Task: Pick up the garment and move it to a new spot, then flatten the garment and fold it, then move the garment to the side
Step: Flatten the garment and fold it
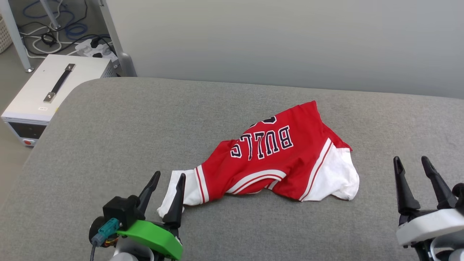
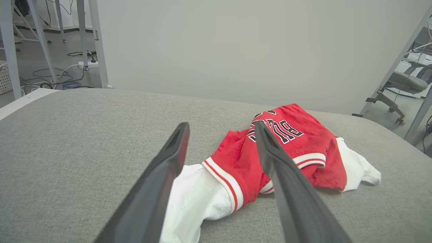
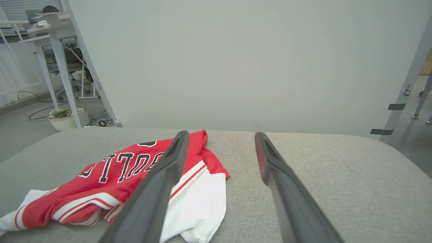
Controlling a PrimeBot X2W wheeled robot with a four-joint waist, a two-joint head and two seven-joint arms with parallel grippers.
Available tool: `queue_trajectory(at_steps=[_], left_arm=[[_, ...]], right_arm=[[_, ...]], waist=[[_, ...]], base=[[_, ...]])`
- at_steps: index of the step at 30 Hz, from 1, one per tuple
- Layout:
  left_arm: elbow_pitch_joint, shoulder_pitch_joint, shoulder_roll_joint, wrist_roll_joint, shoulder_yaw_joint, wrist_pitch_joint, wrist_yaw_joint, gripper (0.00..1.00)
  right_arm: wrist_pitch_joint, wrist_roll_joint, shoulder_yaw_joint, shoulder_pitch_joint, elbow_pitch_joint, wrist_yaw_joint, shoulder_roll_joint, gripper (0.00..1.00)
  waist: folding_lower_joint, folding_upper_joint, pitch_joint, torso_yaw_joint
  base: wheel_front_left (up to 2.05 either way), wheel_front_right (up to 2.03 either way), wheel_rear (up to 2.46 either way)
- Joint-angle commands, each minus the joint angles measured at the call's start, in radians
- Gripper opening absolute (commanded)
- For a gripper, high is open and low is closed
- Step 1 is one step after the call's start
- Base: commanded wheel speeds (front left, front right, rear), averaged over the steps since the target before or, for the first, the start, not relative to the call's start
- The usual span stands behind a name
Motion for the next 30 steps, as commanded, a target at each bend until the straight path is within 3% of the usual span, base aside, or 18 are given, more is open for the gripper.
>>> queue_trajectory(at_steps=[1,5,10,14,22,26,30], left_arm=[[0.005,0.022,-0.002,-0.006,0.003,-0.006,0.001,1.00],[0.025,0.034,0.003,-0.003,0.003,0.000,0.010,1.00],[0.031,0.016,0.016,0.001,0.012,0.061,0.047,1.00],[0.033,-0.001,0.033,-0.020,0.026,0.215,0.096,1.00],[-0.011,-0.003,0.064,-0.017,0.044,0.563,0.265,1.00],[-0.026,0.005,0.083,-0.001,0.041,0.639,0.308,1.00],[-0.021,0.005,0.090,0.003,0.040,0.666,0.323,1.00]], right_arm=[[-0.009,-0.013,-0.012,0.027,-0.023,-0.001,0.025,1.00],[-0.009,-0.029,-0.029,0.071,-0.060,-0.001,0.080,1.00],[0.005,-0.048,-0.025,0.082,-0.089,-0.001,0.096,1.00],[0.016,-0.054,-0.030,0.074,-0.106,-0.001,0.095,1.00],[0.019,-0.062,-0.025,0.065,-0.112,-0.001,0.097,1.00],[0.016,-0.062,-0.019,0.052,-0.107,-0.001,0.098,1.00],[0.012,-0.067,-0.019,0.041,-0.100,-0.001,0.097,1.00]], waist=[[0.0001,0.0000,0.001,-0.005],[0.0001,0.0000,0.005,-0.019],[0.0001,0.0000,0.026,-0.039],[0.0001,0.0000,0.043,-0.057],[0.0001,0.0000,0.092,-0.091],[0.0001,0.0000,0.119,-0.106],[0.0001,0.0000,0.143,-0.116]], base=[[0.00,0.00,0.00],[0.00,0.00,0.00],[0.00,0.00,0.00],[0.00,0.00,0.00],[0.00,0.00,0.00],[0.00,0.00,0.00],[0.00,0.00,0.00]])
